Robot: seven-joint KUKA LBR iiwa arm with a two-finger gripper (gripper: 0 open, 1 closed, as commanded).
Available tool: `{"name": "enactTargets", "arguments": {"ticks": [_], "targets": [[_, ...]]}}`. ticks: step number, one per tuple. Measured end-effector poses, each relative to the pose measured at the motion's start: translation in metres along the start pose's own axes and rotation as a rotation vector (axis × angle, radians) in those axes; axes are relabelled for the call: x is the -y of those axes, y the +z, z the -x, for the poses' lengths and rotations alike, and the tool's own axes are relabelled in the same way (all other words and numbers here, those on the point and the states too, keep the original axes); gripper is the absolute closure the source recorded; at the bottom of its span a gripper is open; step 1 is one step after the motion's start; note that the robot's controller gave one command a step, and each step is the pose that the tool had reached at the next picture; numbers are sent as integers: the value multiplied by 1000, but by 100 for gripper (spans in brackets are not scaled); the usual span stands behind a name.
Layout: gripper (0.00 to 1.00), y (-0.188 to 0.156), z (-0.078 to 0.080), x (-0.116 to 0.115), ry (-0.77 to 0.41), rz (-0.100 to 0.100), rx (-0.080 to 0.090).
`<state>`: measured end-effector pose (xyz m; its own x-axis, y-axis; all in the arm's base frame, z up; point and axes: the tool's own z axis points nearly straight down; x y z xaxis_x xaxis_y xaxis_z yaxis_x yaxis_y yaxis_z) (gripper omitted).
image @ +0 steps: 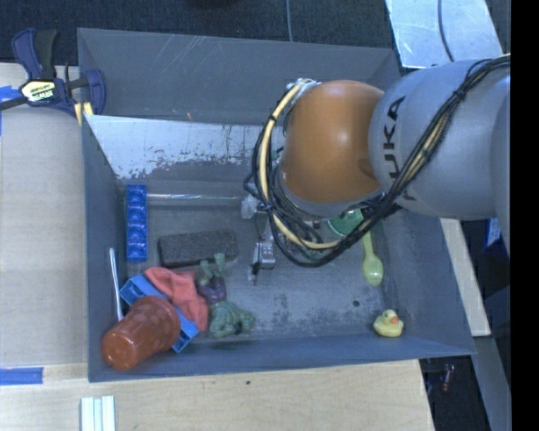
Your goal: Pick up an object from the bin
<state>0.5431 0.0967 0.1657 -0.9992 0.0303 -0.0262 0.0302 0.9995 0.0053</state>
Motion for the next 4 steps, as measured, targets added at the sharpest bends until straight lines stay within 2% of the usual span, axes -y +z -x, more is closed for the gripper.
{"name": "enactTargets", "arguments": {"ticks": [1,2,3,4], "targets": [[0,9,16,-13,-111,5,6],[0,31,-18,-66,-62,0,3],[0,29,-15,-75,-100,4,7],[0,23,-32,-86,-144,1,3]]}}
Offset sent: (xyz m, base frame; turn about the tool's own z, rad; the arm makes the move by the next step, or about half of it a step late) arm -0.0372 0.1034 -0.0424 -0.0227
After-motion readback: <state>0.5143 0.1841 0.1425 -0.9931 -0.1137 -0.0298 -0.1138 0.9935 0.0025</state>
